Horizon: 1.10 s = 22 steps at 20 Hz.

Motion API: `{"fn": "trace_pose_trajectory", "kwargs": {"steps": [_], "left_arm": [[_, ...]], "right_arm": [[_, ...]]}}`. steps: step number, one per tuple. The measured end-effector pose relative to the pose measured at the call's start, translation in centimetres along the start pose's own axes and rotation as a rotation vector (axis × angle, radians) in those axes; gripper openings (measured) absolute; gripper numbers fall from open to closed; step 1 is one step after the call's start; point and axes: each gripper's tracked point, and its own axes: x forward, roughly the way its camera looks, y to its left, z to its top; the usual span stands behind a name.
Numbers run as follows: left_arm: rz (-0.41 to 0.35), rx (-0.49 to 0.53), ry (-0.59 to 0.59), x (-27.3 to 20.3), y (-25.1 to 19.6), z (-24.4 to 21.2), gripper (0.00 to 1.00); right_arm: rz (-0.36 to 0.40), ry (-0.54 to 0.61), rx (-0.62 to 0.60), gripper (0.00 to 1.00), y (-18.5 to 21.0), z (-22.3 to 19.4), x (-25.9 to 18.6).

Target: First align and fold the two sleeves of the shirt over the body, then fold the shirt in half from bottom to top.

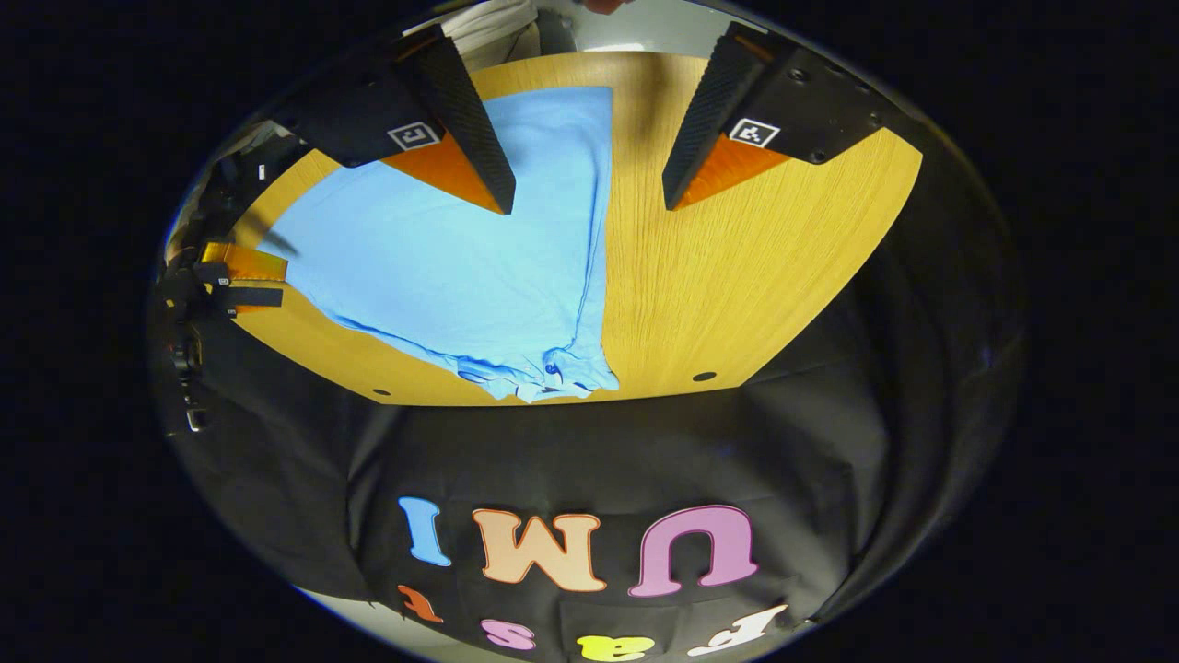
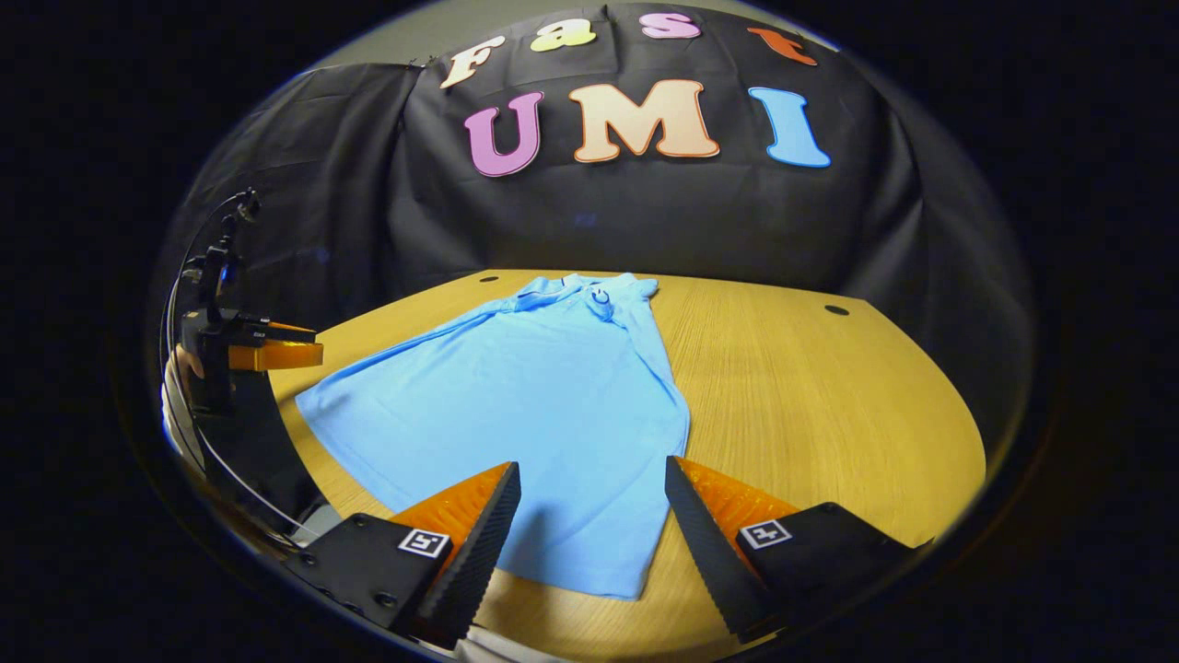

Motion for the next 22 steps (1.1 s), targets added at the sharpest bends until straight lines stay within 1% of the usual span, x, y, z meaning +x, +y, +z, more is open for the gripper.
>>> {"fn": "trace_pose_trajectory", "kwargs": {"steps": [2, 4, 7, 11, 12, 13, 14, 15, 17, 18, 20, 21, 22], "left_arm": [[-0.014, -0.019, -0.008, -0.4, -0.8, -0.8, 0.97], [-0.025, -0.038, 0.001, -0.6, -1.3, -1.7, 0.97], [-0.003, -0.028, 0.014, -0.3, -1.1, -2.6, 0.97], [-0.008, -0.02, 0.028, 0.0, -1.9, -3.4, 0.98], [-0.01, -0.021, 0.03, -0.1, -2.2, -3.6, 0.98], [-0.013, -0.023, 0.039, 0.0, -2.4, -3.9, 0.98], [-0.018, -0.021, 0.046, 0.0, -2.7, -4.3, 0.94], [-0.017, -0.02, 0.053, 0.1, -2.8, -4.6, 0.98], [-0.008, -0.022, 0.065, 0.2, -2.7, -5.2, 0.98], [-0.009, -0.028, 0.051, 0.4, -2.8, -4.8, 0.99], [-0.016, -0.032, 0.049, 0.7, -3.1, -4.9, 0.98], [-0.015, -0.033, 0.045, 0.8, -3.2, -4.8, 0.97], [-0.023, -0.034, 0.036, 0.8, -3.6, -4.9, 0.96]], "right_arm": [[-0.019, 0.002, -0.001, 0.98, -0.4, -0.5, -0.6], [-0.02, 0.007, 0.011, 0.98, -0.3, -1.1, -0.9], [-0.032, 0.01, 0.017, 0.98, -0.6, -1.9, -0.9], [-0.031, 0.005, -0.003, 0.98, -0.2, -2.0, -1.0], [-0.029, 0.006, -0.007, 0.94, -0.2, -2.0, -1.0], [-0.029, 0.006, -0.005, 0.98, -0.1, -1.9, -1.0], [-0.03, 0.005, -0.003, 0.98, -0.1, -1.9, -1.1], [-0.032, 0.004, -0.001, 0.98, -0.1, -2.1, -1.0], [-0.035, -0.001, -0.003, 0.98, 0.1, -2.0, -1.0], [-0.034, -0.004, -0.006, 0.98, 0.3, -2.0, -0.9], [-0.022, -0.008, -0.013, 0.98, 0.9, -1.9, -0.7], [-0.019, -0.009, -0.017, 0.96, 1.2, -2.0, -0.8], [-0.014, -0.01, -0.018, 0.9, 1.4, -2.0, -0.7]]}}
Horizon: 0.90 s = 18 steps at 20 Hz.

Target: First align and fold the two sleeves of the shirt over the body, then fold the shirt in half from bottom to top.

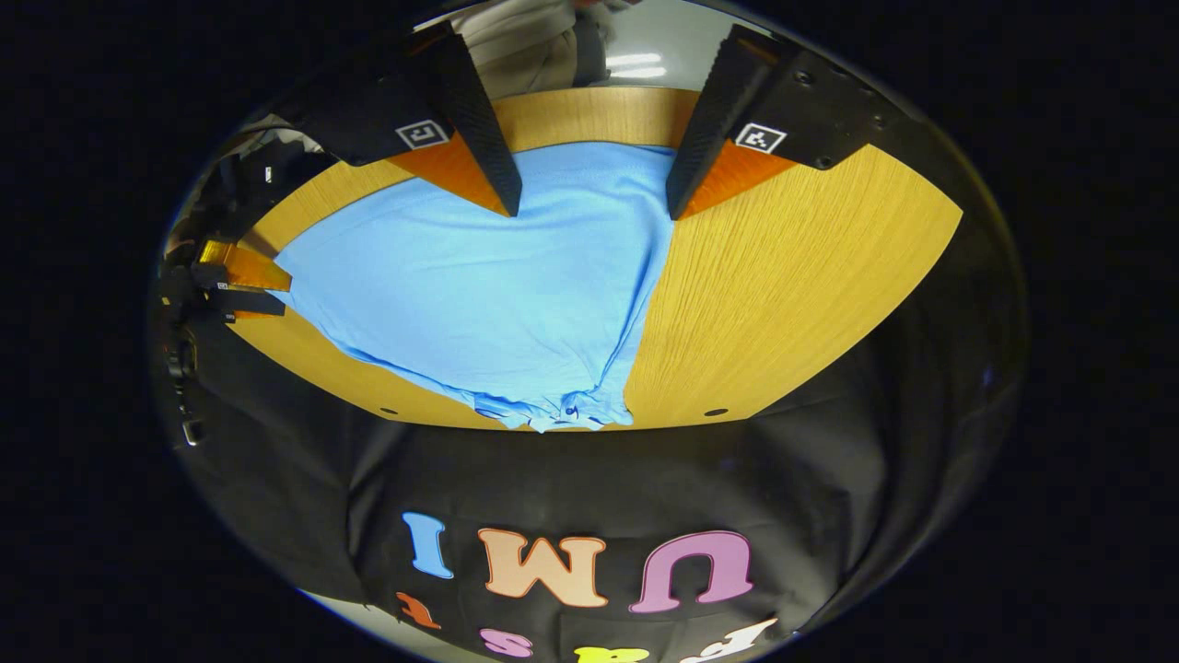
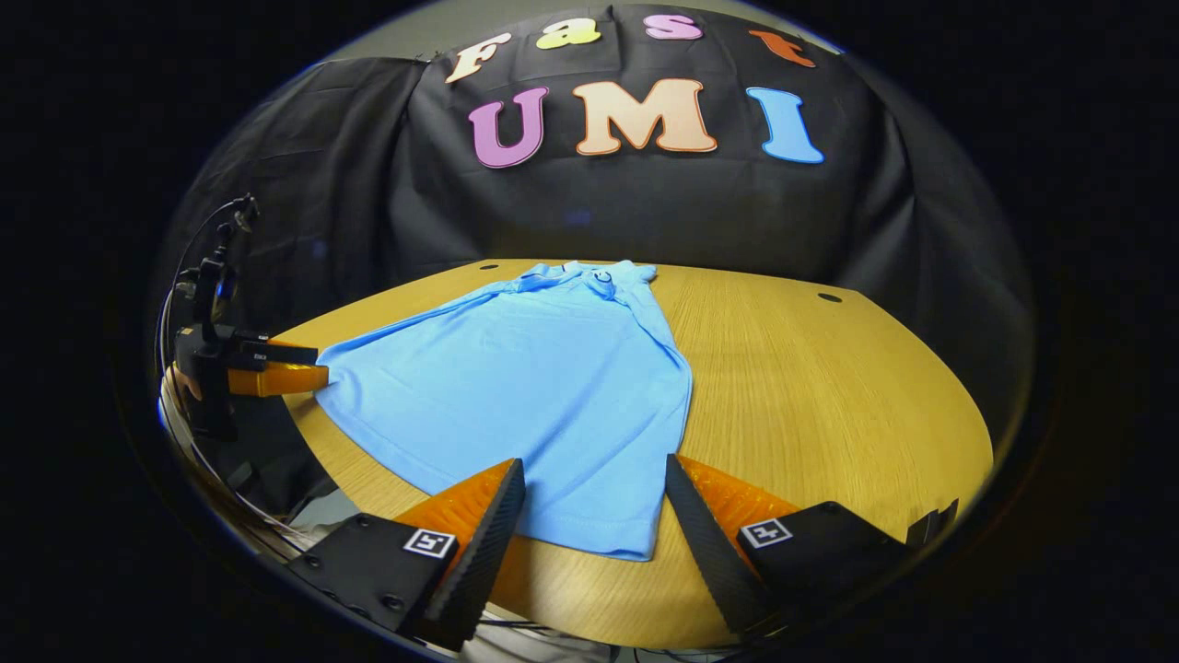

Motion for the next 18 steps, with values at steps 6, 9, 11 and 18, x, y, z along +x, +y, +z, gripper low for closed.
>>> {"fn": "trace_pose_trajectory", "kwargs": {"steps": [6, 9, 11, 18], "left_arm": [[-0.066, 0.043, -0.074, 1.1, -2.4, 0.6, 0.18], [-0.064, 0.036, -0.082, 1.3, -2.5, 0.7, 0.02], [-0.062, 0.025, -0.085, 1.3, -2.5, 0.7, 0.0], [-0.078, -0.015, -0.112, 1.1, -2.5, 0.9, 0.0]], "right_arm": [[0.07, -0.009, -0.035, 0.58, 2.7, 0.0, 0.0], [0.074, -0.022, -0.079, 0.19, 3.4, 0.2, 0.0], [0.056, -0.027, -0.123, 0.12, 3.6, 0.2, 0.0], [0.032, -0.034, -0.089, 0.04, 3.5, 0.6, -0.2]]}}
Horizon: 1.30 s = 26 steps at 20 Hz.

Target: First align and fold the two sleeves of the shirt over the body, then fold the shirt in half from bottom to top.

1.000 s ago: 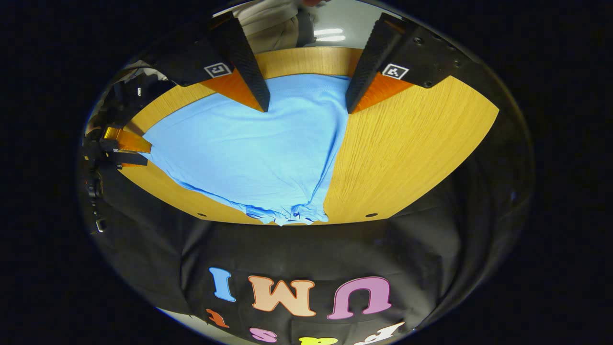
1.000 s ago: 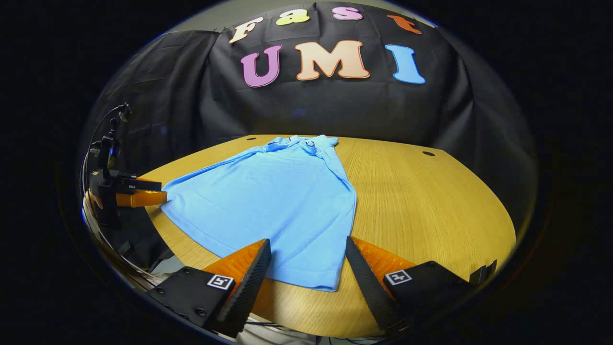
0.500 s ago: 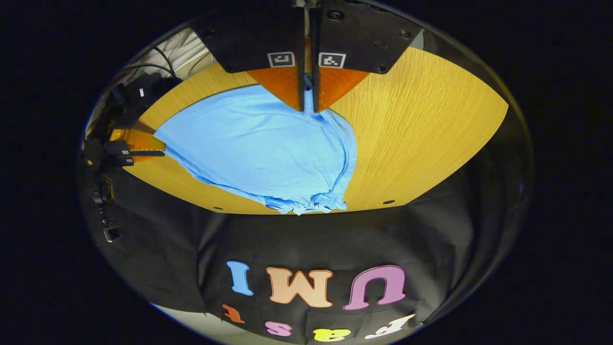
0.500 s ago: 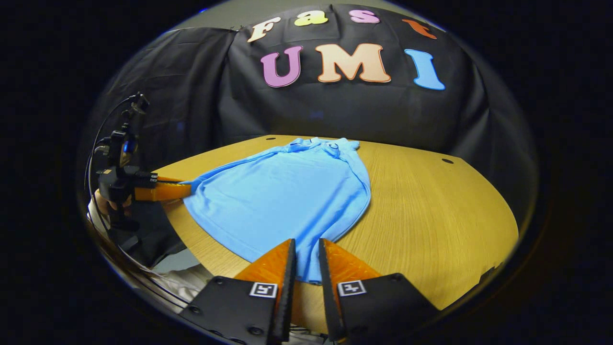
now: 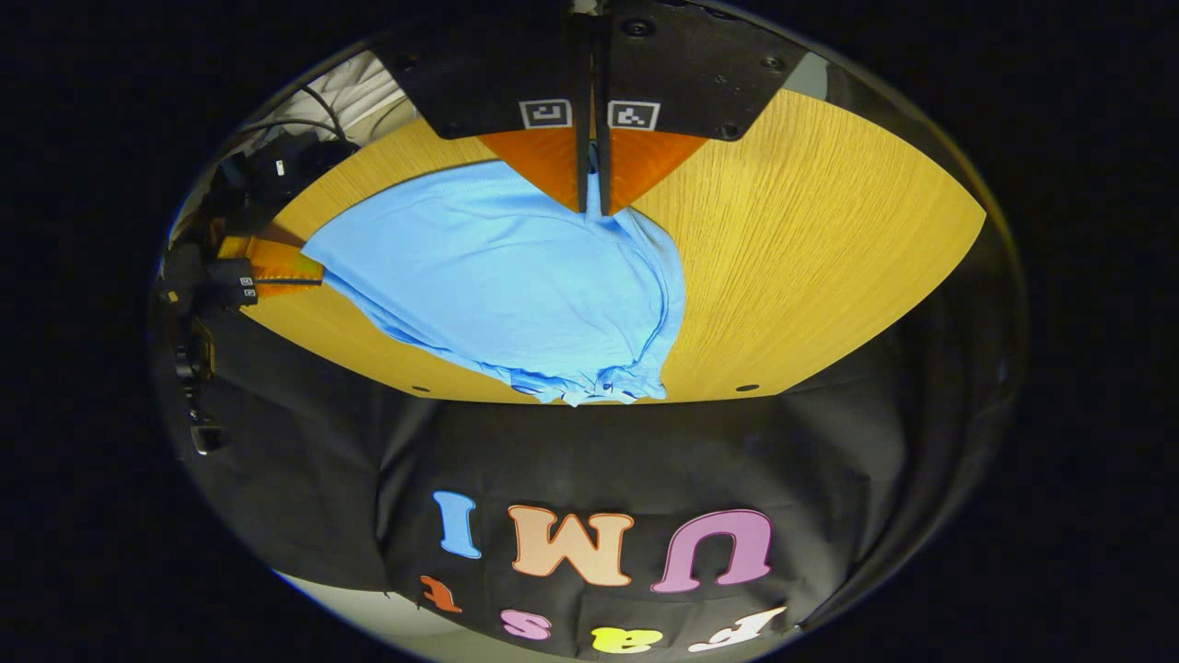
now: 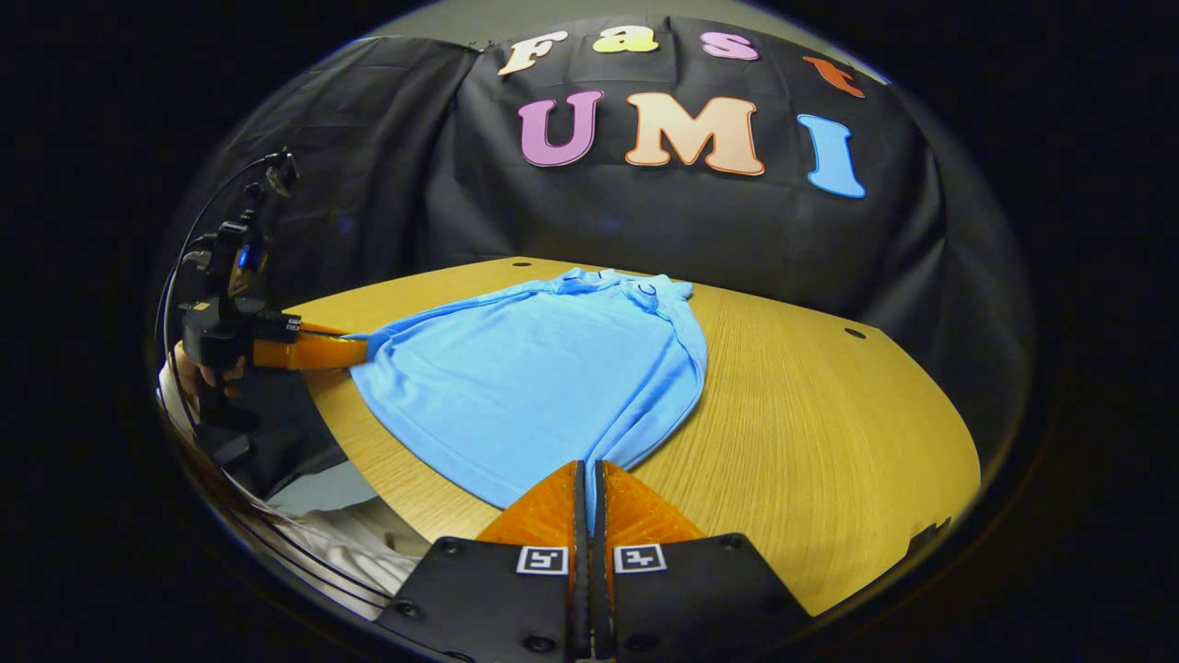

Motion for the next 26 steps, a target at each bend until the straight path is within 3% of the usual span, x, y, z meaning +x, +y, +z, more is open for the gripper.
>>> {"fn": "trace_pose_trajectory", "kwargs": {"steps": [8, 14, 20, 26], "left_arm": [[-0.004, 0.001, -0.109, -0.3, 0.4, 4.9, 0.0], [-0.029, -0.011, -0.166, 1.6, 1.0, 10.0, 0.0], [-0.087, -0.041, -0.186, 5.4, 1.7, 15.2, 0.0], [-0.022, -0.062, -0.191, 11.2, 5.8, 19.8, 0.0]], "right_arm": [[-0.009, -0.054, 0.075, 0.02, -1.5, 3.8, 0.6], [0.001, -0.117, 0.065, 0.02, -2.2, 9.6, 2.1], [-0.087, -0.137, -0.049, 0.02, -5.4, 14.0, 6.0], [-0.105, -0.107, -0.062, 0.02, -7.9, 18.8, 12.0]]}}
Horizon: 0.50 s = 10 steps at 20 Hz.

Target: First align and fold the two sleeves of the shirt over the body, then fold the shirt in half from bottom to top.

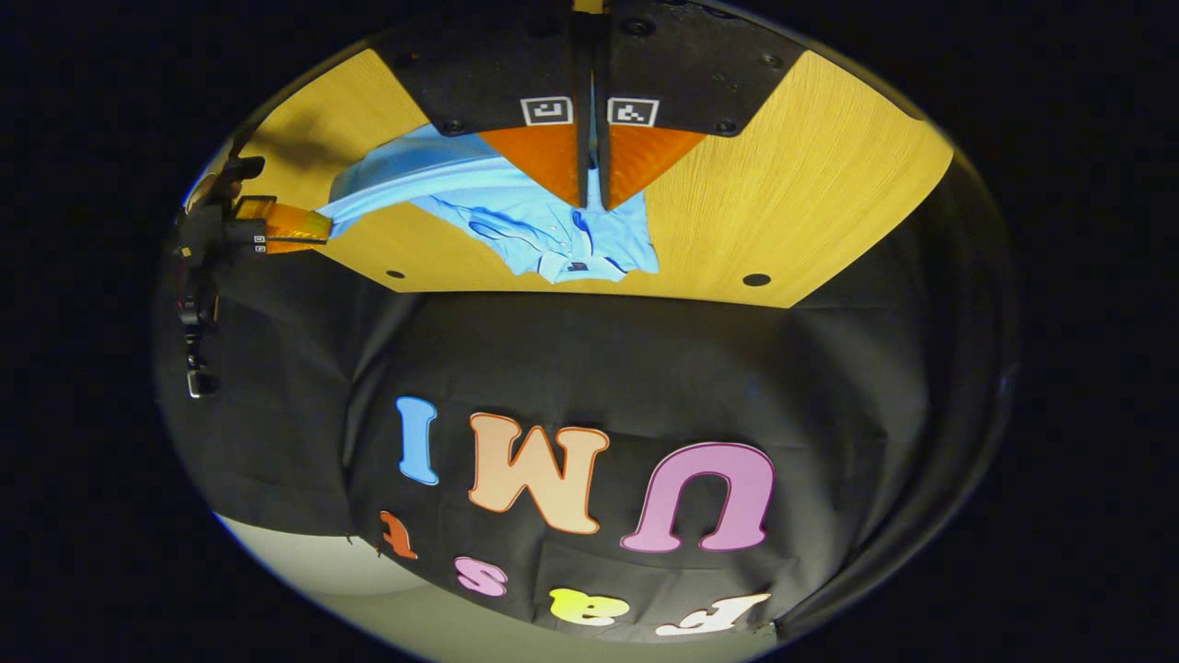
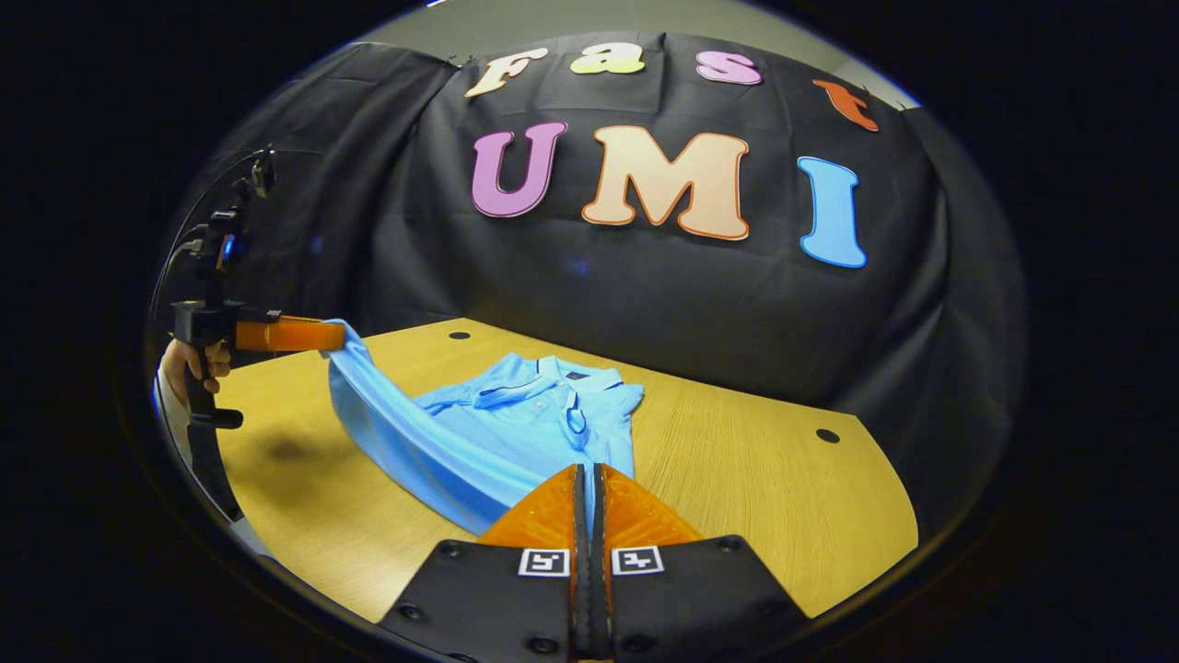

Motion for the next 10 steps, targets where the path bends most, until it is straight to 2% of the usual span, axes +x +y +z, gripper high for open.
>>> {"fn": "trace_pose_trajectory", "kwargs": {"steps": [3, 10], "left_arm": [[0.029, -0.011, 0.009, 3.1, 1.1, 0.8, 0.0], [0.123, 0.075, 0.027, 10.3, 3.5, 3.0, 0.0]], "right_arm": [[-0.03, 0.01, -0.029, 0.02, -1.4, 1.7, 3.9], [-0.096, 0.065, -0.018, 0.02, -4.1, 3.4, 11.9]]}}
